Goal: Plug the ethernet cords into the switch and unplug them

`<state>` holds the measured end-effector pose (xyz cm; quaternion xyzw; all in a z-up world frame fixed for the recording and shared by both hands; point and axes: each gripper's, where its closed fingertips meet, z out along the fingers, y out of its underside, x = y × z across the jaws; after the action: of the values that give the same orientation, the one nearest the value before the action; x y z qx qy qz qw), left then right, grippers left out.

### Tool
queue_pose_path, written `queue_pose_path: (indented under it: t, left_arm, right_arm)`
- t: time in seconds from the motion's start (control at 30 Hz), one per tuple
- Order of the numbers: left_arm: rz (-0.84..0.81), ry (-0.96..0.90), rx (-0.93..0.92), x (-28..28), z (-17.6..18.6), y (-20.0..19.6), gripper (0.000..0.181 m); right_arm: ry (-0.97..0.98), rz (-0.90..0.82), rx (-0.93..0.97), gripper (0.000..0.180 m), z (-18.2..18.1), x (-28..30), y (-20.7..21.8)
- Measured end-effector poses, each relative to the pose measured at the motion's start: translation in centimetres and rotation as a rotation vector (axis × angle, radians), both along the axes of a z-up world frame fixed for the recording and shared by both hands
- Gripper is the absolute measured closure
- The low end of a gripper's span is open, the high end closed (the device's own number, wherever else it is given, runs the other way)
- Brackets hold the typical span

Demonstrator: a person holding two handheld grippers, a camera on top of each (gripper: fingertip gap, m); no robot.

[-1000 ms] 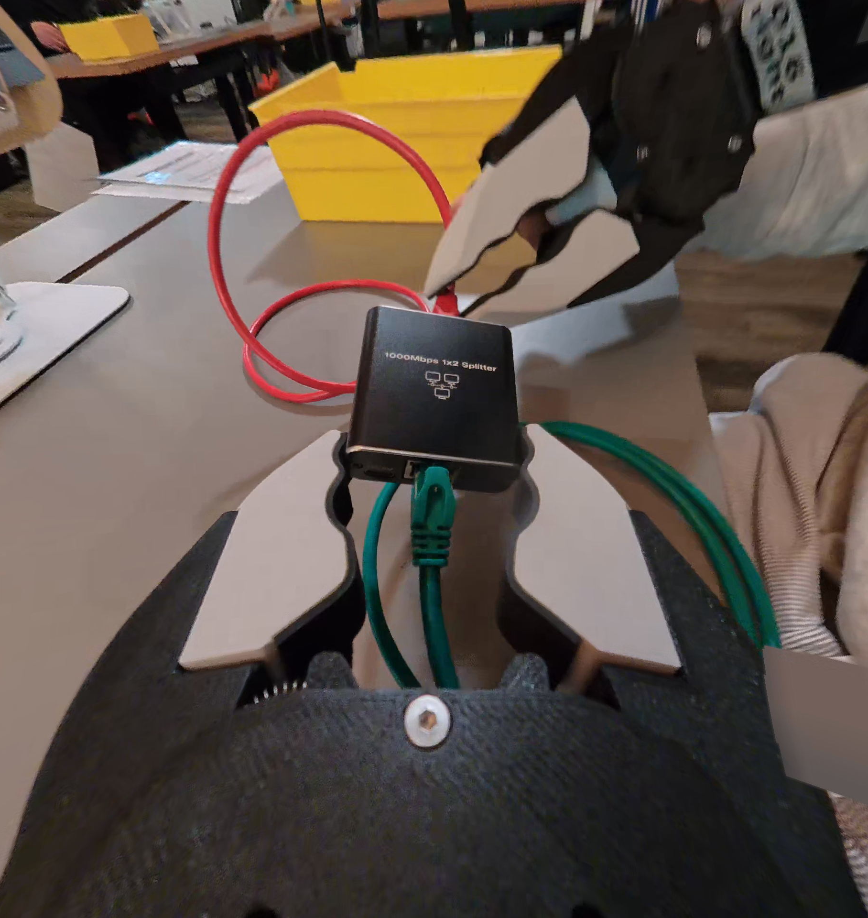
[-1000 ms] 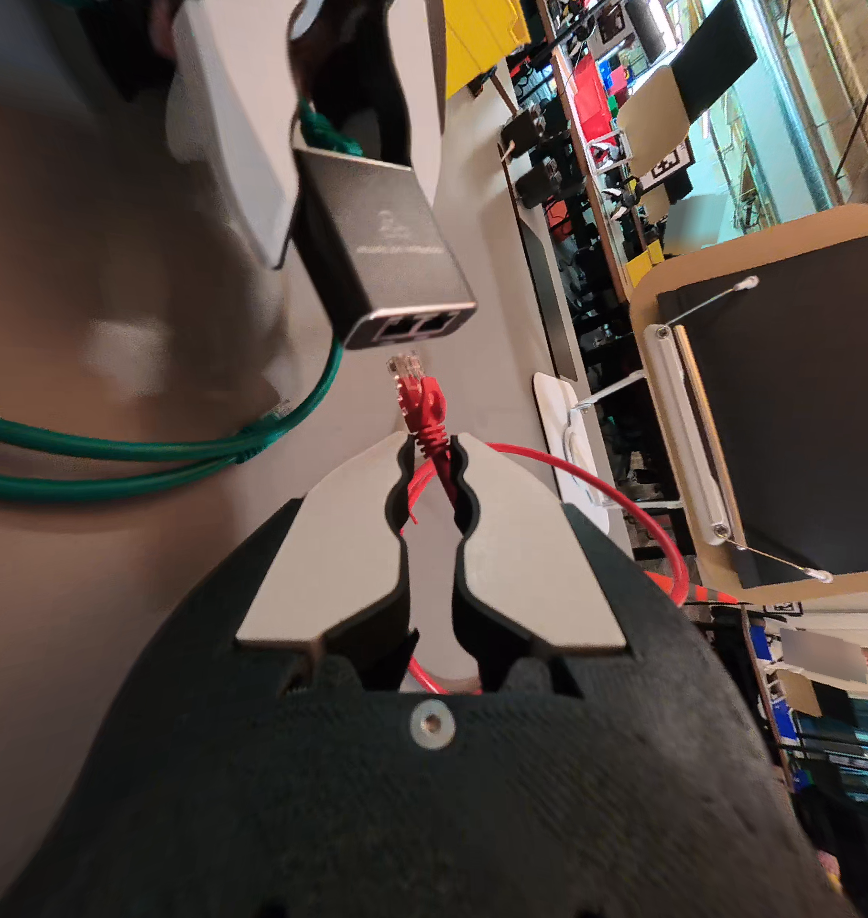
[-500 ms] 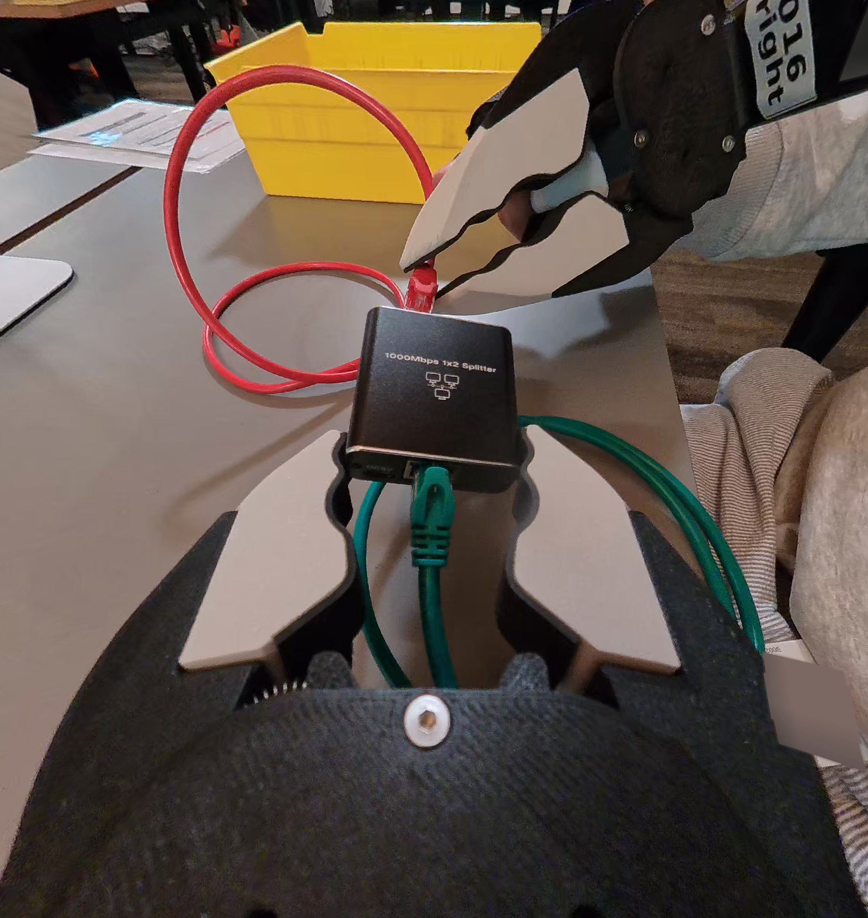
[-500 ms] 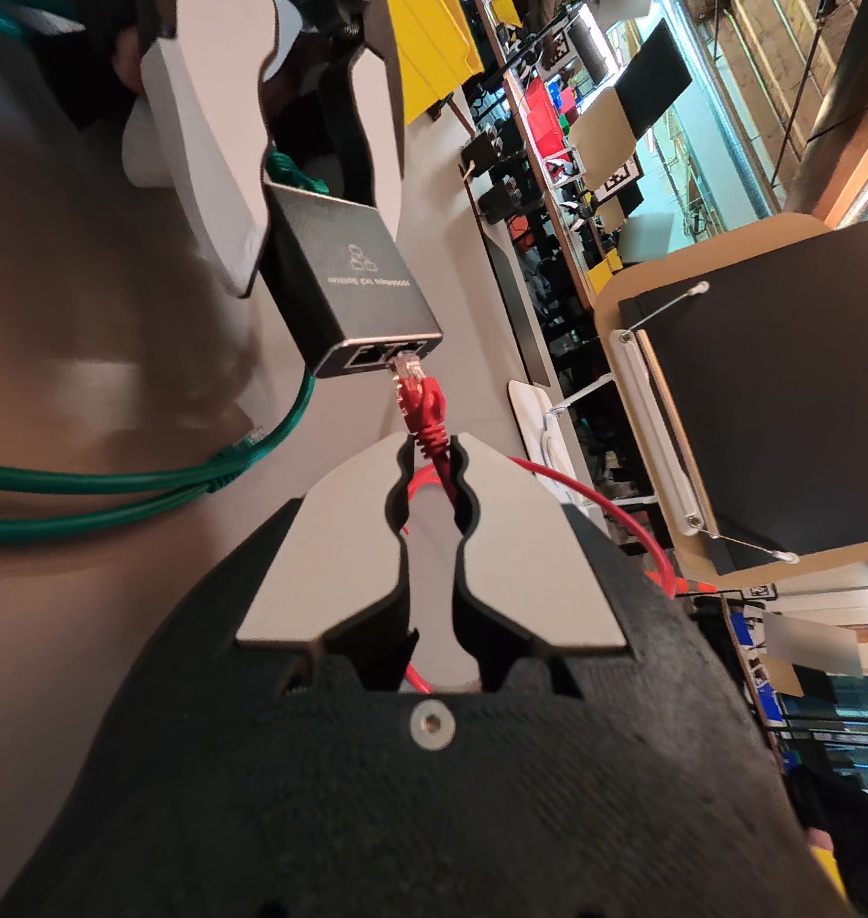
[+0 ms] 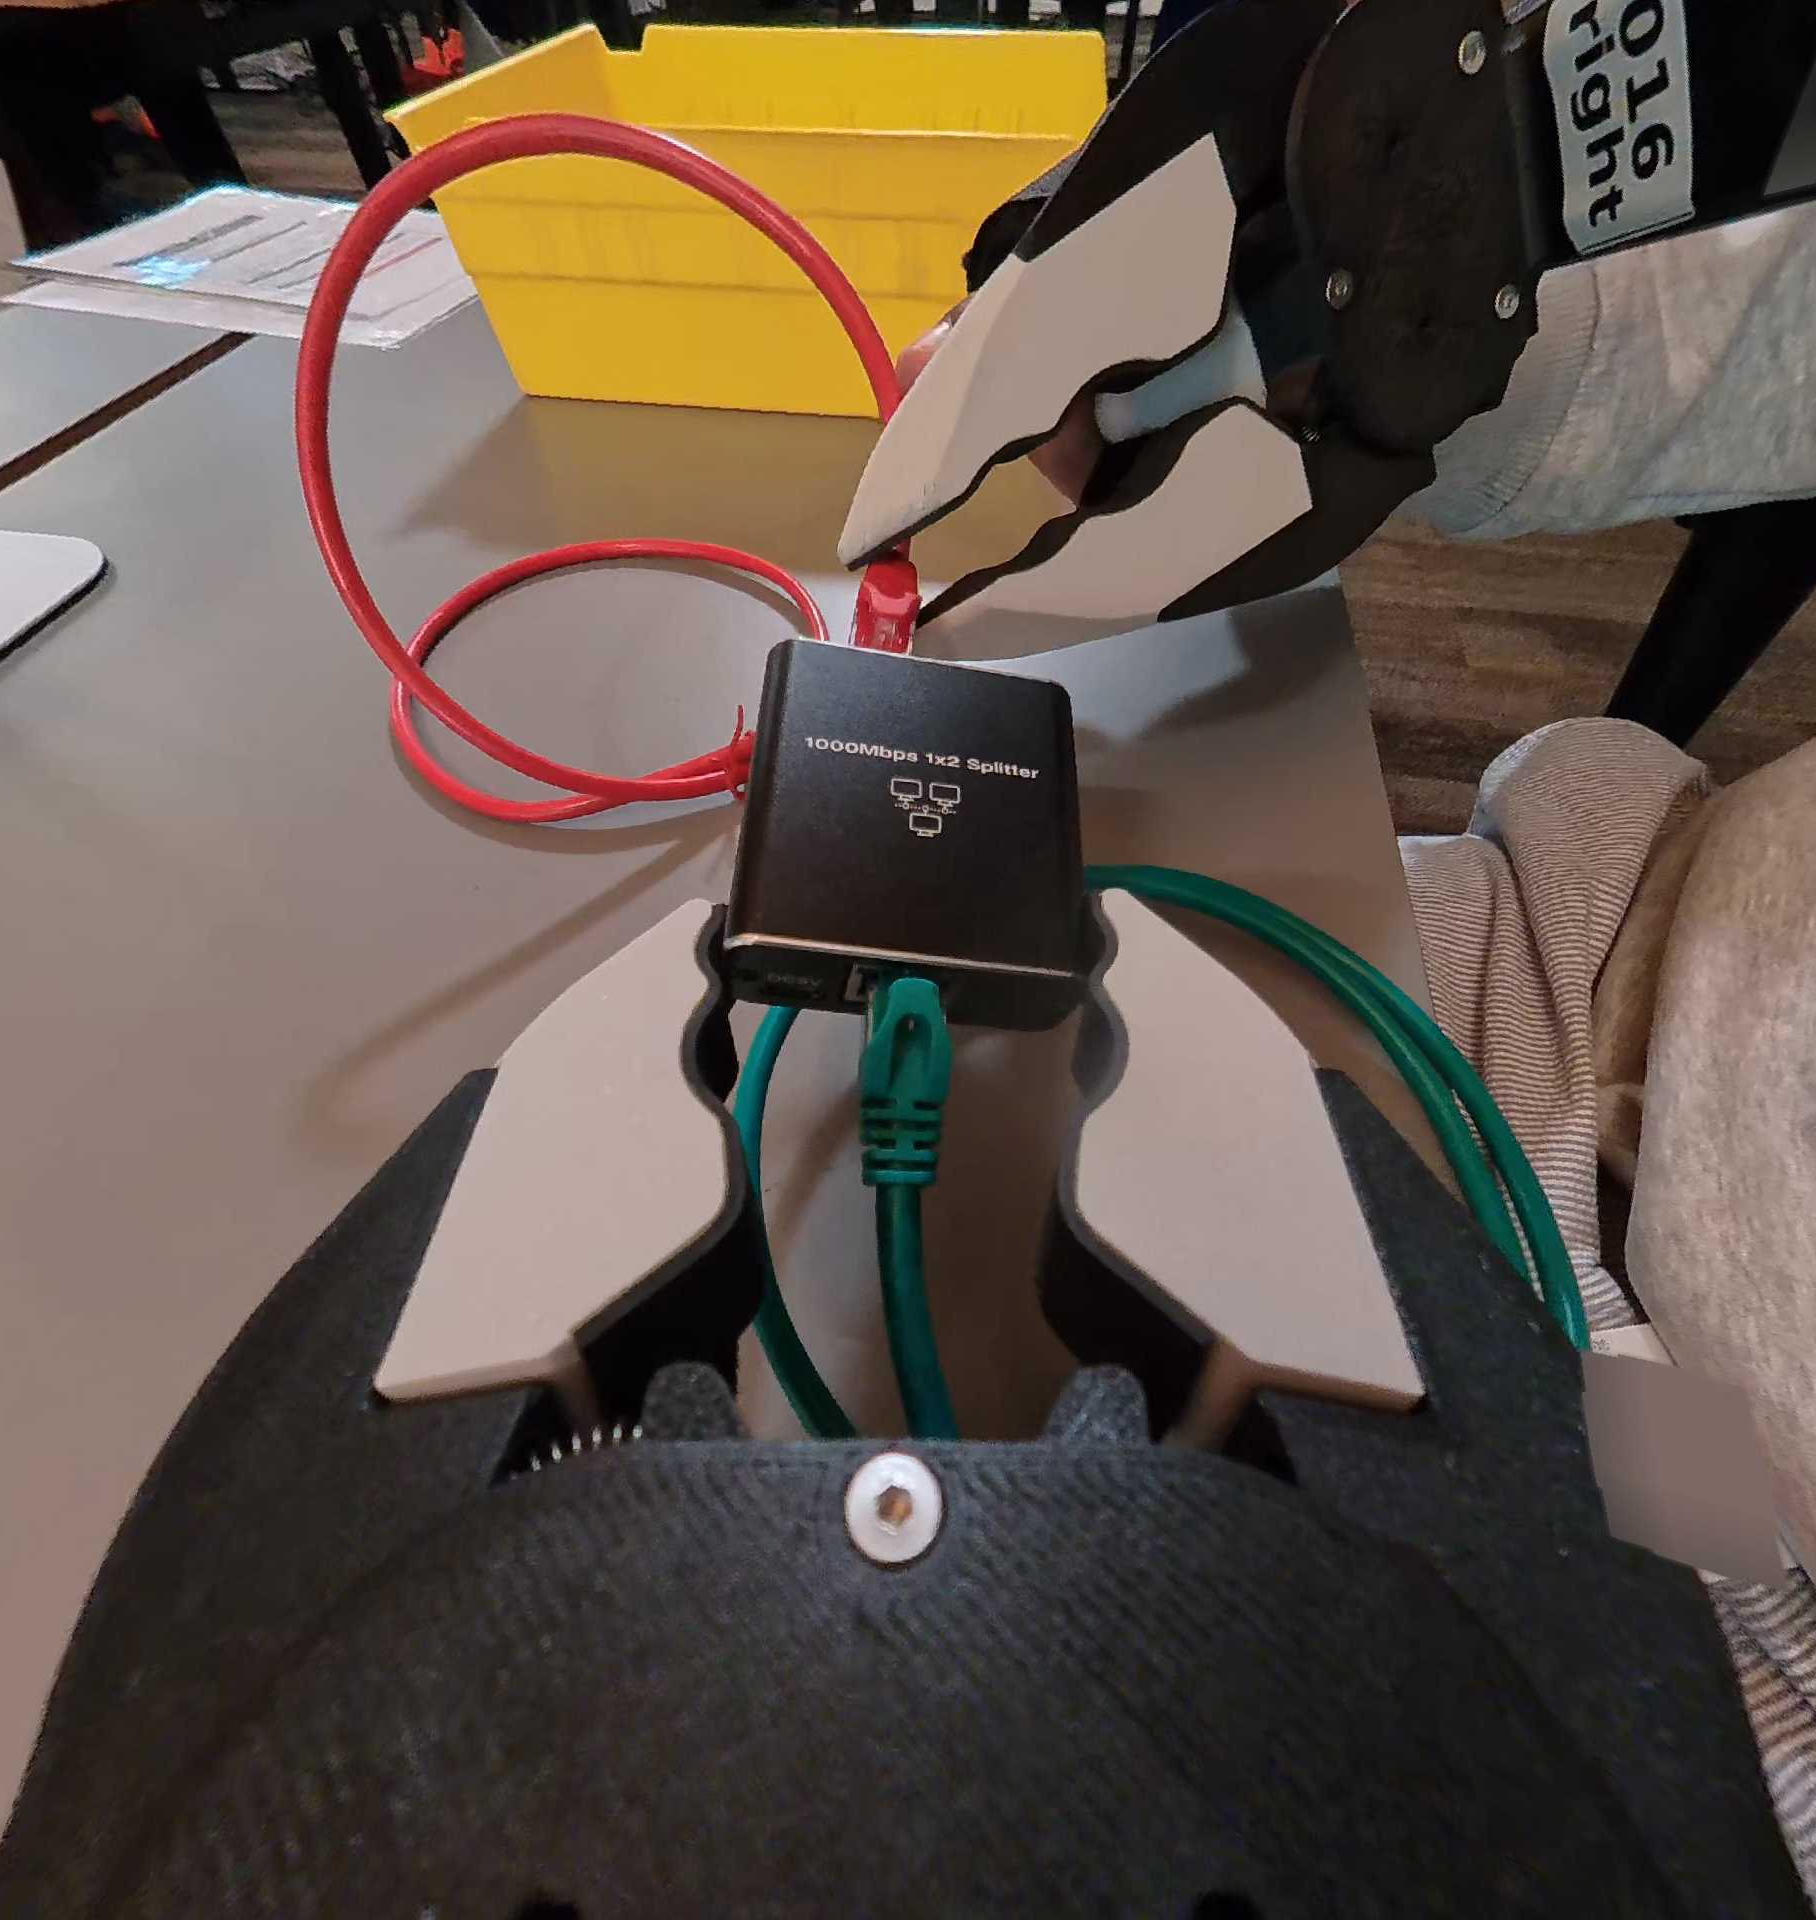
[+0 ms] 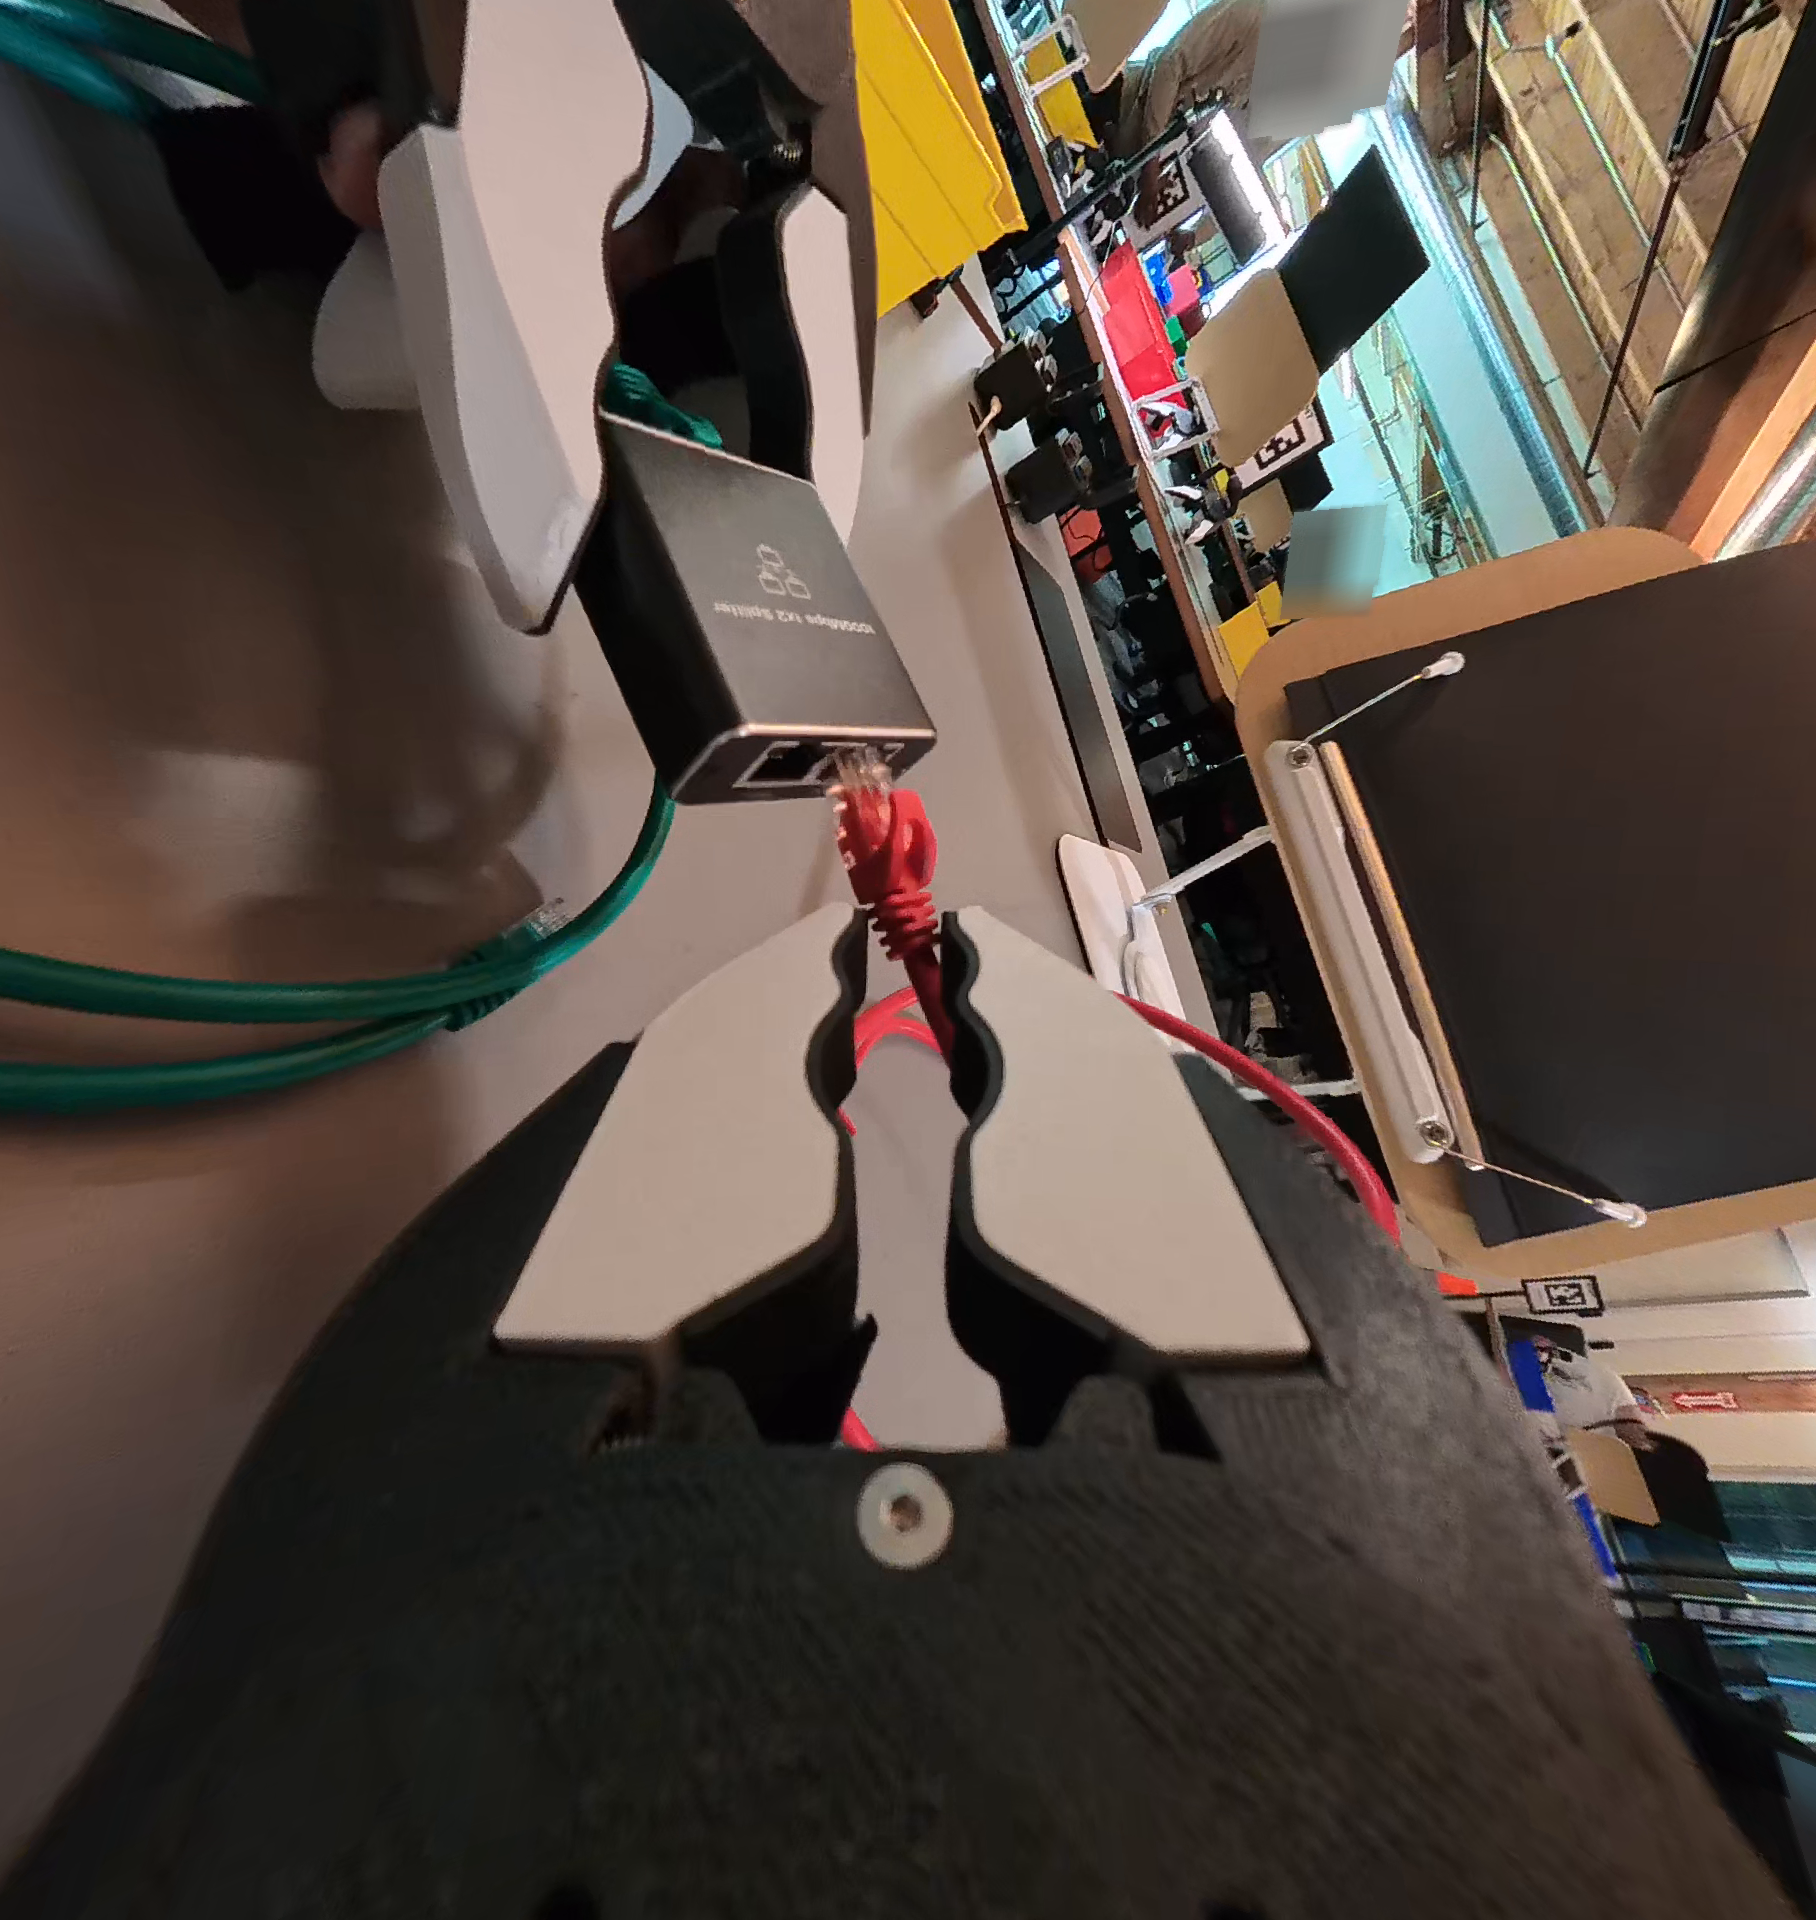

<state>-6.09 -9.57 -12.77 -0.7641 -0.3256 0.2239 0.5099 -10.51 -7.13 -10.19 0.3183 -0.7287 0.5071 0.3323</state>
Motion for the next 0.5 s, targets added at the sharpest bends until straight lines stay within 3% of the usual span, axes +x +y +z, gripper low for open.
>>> queue_pose_path:
  t: [0.5]
  left_arm:
    - [0.027, -0.005, -0.019, -0.23, -0.21, -0.02, 0.116]
  right_arm:
    - [-0.08, -0.015, -0.018, 0.165, -0.17, -0.34, -0.24]
